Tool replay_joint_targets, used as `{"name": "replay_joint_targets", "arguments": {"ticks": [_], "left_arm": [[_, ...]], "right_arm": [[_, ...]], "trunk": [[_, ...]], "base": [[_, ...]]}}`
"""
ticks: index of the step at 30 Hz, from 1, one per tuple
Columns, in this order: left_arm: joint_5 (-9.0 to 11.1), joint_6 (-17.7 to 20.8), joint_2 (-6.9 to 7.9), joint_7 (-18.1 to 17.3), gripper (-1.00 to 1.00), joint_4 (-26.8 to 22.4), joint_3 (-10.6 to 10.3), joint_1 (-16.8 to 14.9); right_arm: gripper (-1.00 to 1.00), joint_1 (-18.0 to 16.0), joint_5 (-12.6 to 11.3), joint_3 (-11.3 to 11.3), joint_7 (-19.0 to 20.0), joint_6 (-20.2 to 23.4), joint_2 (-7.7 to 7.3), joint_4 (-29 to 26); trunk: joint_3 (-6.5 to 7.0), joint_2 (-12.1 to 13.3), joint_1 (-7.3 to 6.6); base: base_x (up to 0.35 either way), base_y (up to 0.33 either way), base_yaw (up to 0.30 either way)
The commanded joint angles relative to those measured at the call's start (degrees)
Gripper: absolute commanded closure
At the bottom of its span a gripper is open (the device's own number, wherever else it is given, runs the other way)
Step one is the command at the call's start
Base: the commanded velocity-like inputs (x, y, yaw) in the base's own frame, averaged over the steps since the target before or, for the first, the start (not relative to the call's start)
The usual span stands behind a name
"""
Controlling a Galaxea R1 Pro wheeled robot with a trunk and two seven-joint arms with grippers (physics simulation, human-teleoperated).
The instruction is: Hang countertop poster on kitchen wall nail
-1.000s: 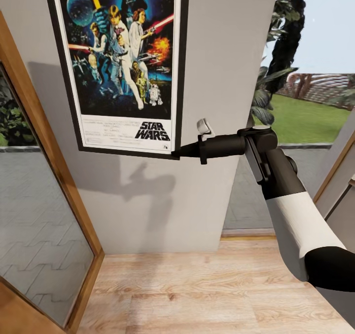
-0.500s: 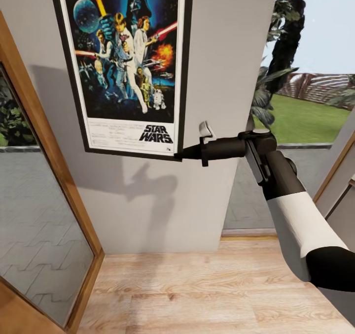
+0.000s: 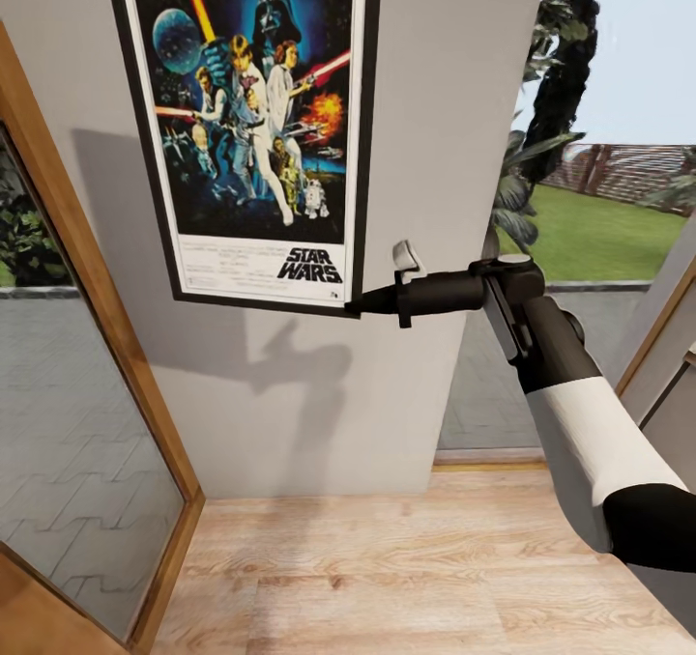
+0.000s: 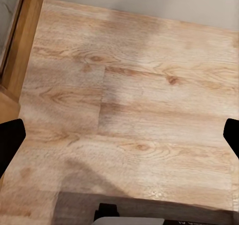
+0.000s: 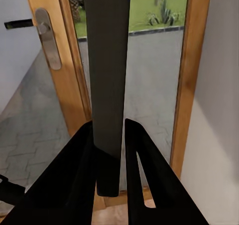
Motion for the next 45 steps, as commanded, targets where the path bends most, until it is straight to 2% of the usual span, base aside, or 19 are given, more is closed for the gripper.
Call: {"name": "replay_joint_targets", "arguments": {"ticks": [1,13,22,32,45], "left_arm": [[0.5,0.05,-0.01,-0.38,-1.0,-0.04,0.09,0.0],[0.5,0.05,-0.01,-0.35,-1.0,-0.06,0.08,0.0],[0.5,0.05,-0.01,-0.38,-1.0,-0.12,0.09,0.0],[0.5,0.05,-0.01,-0.38,-1.0,-0.14,0.12,0.0],[0.5,0.05,-0.01,-0.39,-1.0,-0.14,0.11,0.0]], "right_arm": [[1.0,-0.05,-0.47,0.14,-0.04,0.73,-0.06,0.08],[1.0,0.08,-0.55,0.15,0.58,-1.15,-0.07,2.69],[1.0,0.06,-0.65,0.08,0.73,-1.27,-0.05,3.19],[1.0,0.0,-2.19,-0.1,0.66,-0.88,0.2,3.32],[1.0,-0.07,-2.23,-0.2,0.36,-0.78,0.26,5.96]], "trunk": [[-0.11,-0.12,0.04],[-0.11,-0.12,0.04],[-0.11,-0.12,0.04],[-0.11,-0.12,0.04],[-0.11,-0.12,0.04]], "base": [[0.0,0.0,0.0],[0.0,0.0,0.0],[0.0,0.0,0.0],[0.0,0.0,0.0],[0.0,0.0,0.0]]}}
